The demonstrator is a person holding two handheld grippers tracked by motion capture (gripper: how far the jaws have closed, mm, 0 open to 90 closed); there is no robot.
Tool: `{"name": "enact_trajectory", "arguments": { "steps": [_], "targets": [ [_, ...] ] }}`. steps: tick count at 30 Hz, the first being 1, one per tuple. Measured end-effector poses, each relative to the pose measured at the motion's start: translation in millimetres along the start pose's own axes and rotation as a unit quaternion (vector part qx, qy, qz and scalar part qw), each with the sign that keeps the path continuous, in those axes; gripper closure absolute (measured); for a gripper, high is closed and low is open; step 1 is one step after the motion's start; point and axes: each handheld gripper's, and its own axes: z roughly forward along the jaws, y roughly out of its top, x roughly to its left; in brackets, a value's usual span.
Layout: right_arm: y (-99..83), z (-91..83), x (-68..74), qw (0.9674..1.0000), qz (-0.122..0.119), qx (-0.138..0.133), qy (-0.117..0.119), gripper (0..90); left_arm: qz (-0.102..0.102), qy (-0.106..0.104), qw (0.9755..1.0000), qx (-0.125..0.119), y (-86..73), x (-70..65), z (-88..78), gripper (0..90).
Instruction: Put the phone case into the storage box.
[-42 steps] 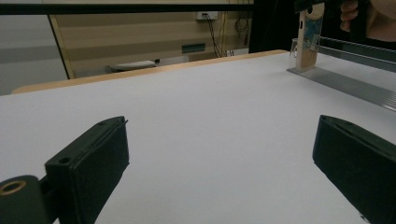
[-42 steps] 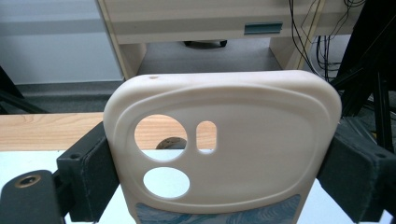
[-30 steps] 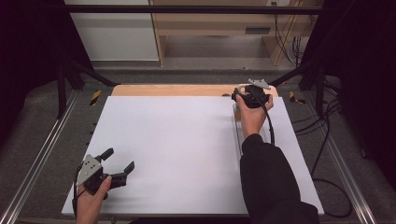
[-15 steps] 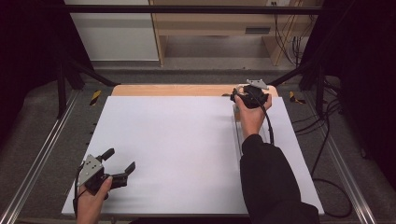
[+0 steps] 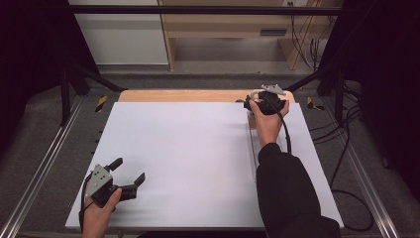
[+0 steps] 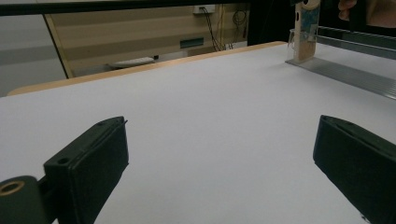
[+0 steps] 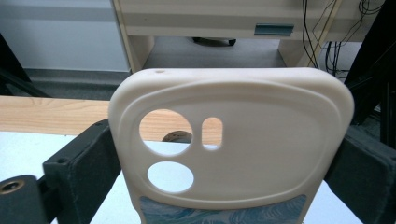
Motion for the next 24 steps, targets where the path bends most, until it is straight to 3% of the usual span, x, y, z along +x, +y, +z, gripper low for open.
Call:
{"name": "enact_trajectory", "arguments": {
  "steps": [14, 24],
  "targets": [
    [-2.5, 2.6, 0.9, 1.0, 0.001, 0.005, -0.002, 3.0, -0.001, 0.005, 1.0, 0.0, 0.2, 0.8, -0.4, 2.8],
    [0.6, -1.2, -1.2, 0.9999, 0.01, -0.006, -0.005, 3.2, 0.0, 0.004, 1.0, 0.0, 0.4, 0.5, -0.4, 2.8]
  ]
}}
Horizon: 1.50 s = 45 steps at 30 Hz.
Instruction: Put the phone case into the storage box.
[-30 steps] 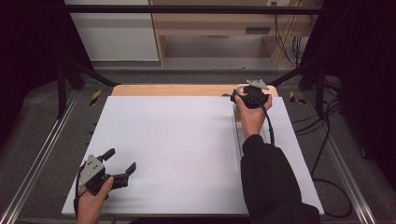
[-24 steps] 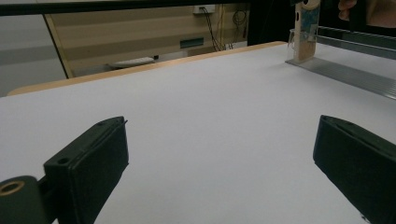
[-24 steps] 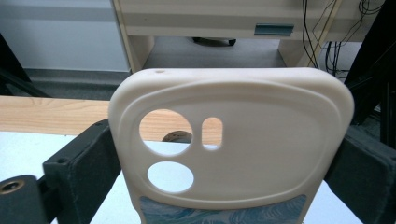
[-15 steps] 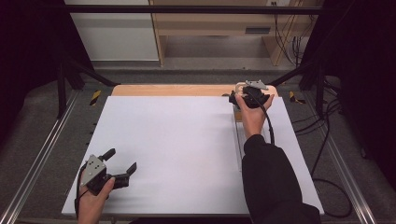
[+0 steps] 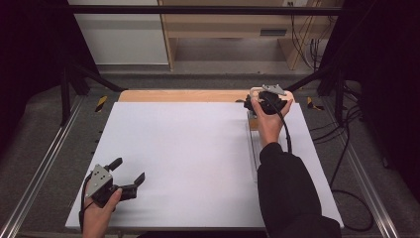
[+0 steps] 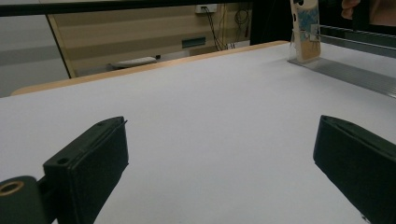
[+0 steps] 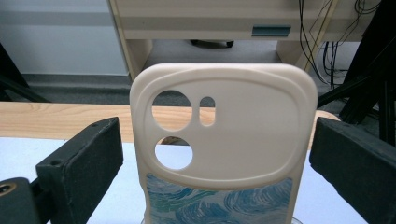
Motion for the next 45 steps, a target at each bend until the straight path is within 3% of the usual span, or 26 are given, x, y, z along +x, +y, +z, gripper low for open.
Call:
{"name": "enact_trajectory", "arguments": {
  "steps": [4, 18, 45],
  "targets": [
    [1.2, -1.6, -0.5, 0.9999, 0.0, -0.007, -0.012, 2.8, 0.0, 0.0, 1.0, -0.001, 0.3, -0.2, -0.5, 2.8],
    [0.5, -8.8, 0.1, 0.9996, -0.005, -0.016, -0.021, 3.2, 0.004, 0.001, 1.0, -0.003, 1.3, -0.9, -1.5, 2.8],
    [3.1, -20.3, 2.2, 0.9993, -0.004, -0.036, -0.005, 5.1, 0.007, -0.002, 1.0, -0.001, 1.7, -2.6, -1.3, 2.7]
  ]
}}
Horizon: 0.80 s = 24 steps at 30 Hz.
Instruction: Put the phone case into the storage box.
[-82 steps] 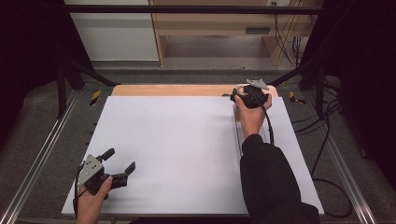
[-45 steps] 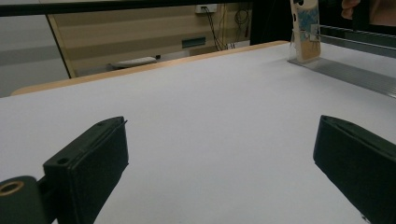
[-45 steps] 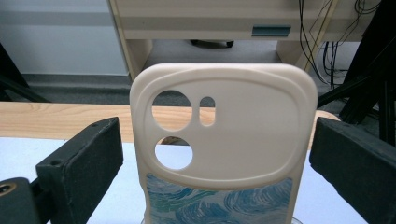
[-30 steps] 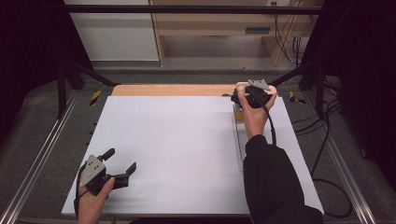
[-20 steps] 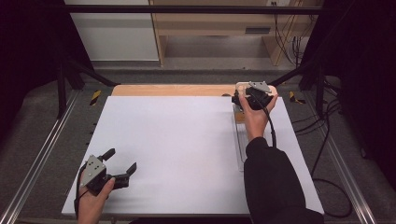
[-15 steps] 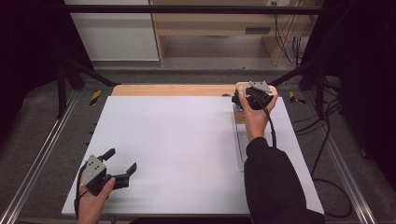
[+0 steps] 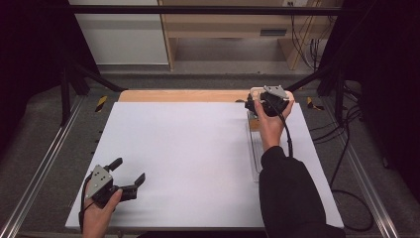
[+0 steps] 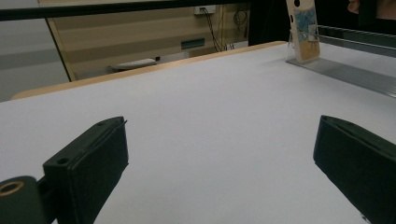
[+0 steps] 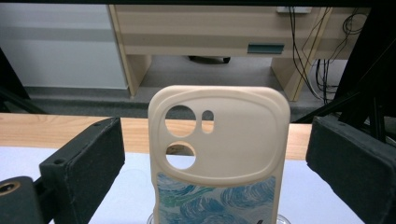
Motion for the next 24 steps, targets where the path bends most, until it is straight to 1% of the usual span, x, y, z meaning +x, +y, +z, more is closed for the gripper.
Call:
{"name": "enact_trajectory", "arguments": {
  "steps": [3, 8, 13, 17, 24],
  "targets": [
    [1.6, -1.0, -1.0, 0.9999, 0.007, -0.009, 0.001, 5.7, 0.001, 0.0, 1.0, -0.001, 0.2, 0.0, -0.3, 2.7],
    [4.4, -4.4, -1.7, 0.9997, 0.004, -0.025, 0.005, 6.3, 0.001, 0.001, 1.0, -0.001, 0.4, -0.2, -0.6, 2.7],
    [6.4, -7.9, -1.9, 0.9994, 0.0, -0.033, 0.009, 6.3, 0.003, 0.002, 1.0, -0.001, 0.6, -0.9, -1.0, 2.7],
    [8.8, -10.3, -2.6, 0.9989, 0.004, -0.045, 0.011, 6.0, 0.004, 0.005, 1.0, -0.002, 1.0, -0.5, -2.3, 2.7],
    [12.2, -17.1, -4.8, 0.9987, 0.006, -0.047, 0.019, 5.7, 0.008, 0.005, 1.0, 0.0, 0.8, -1.4, -1.8, 2.7]
  ]
}}
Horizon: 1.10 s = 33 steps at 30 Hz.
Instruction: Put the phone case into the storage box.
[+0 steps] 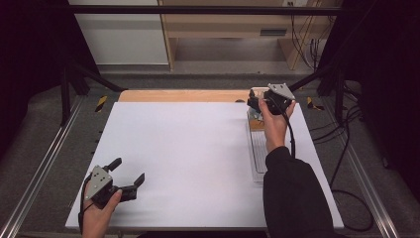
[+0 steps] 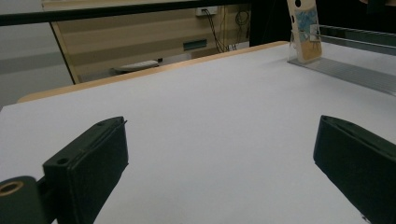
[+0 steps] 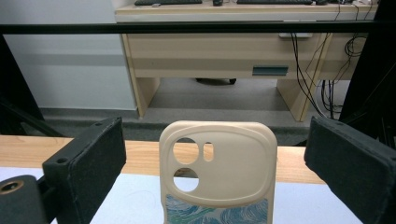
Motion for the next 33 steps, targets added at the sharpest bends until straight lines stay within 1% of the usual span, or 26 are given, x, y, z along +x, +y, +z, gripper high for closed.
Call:
{"name": "enact_trajectory", "arguments": {
  "steps": [4, 13, 22, 27, 33],
  "targets": [
    [2.2, -2.6, -3.8, 0.9999, 0.012, 0.001, 0.002, 5.7, 0.001, 0.001, 1.0, 0.002, -0.5, 0.0, 0.5, 2.7],
    [6.8, -12.1, -6.4, 0.9999, 0.007, -0.005, 0.009, 5.6, 0.004, 0.002, 1.0, 0.006, -1.4, -0.9, 0.9, 2.7],
    [11.1, -21.4, -8.0, 0.9997, 0.01, -0.016, 0.017, 5.7, 0.003, 0.003, 1.0, 0.007, -2.3, -1.1, 1.1, 2.7],
    [12.0, -25.9, -7.3, 0.9996, 0.002, -0.02, 0.021, 5.6, 0.003, 0.003, 1.0, 0.007, -2.3, -1.3, 1.0, 2.7],
    [14.2, -31.7, -3.6, 0.9993, -0.013, -0.024, 0.026, 5.6, 0.004, 0.003, 1.0, 0.007, -2.4, -1.4, 1.7, 2.7]
  ]
}}
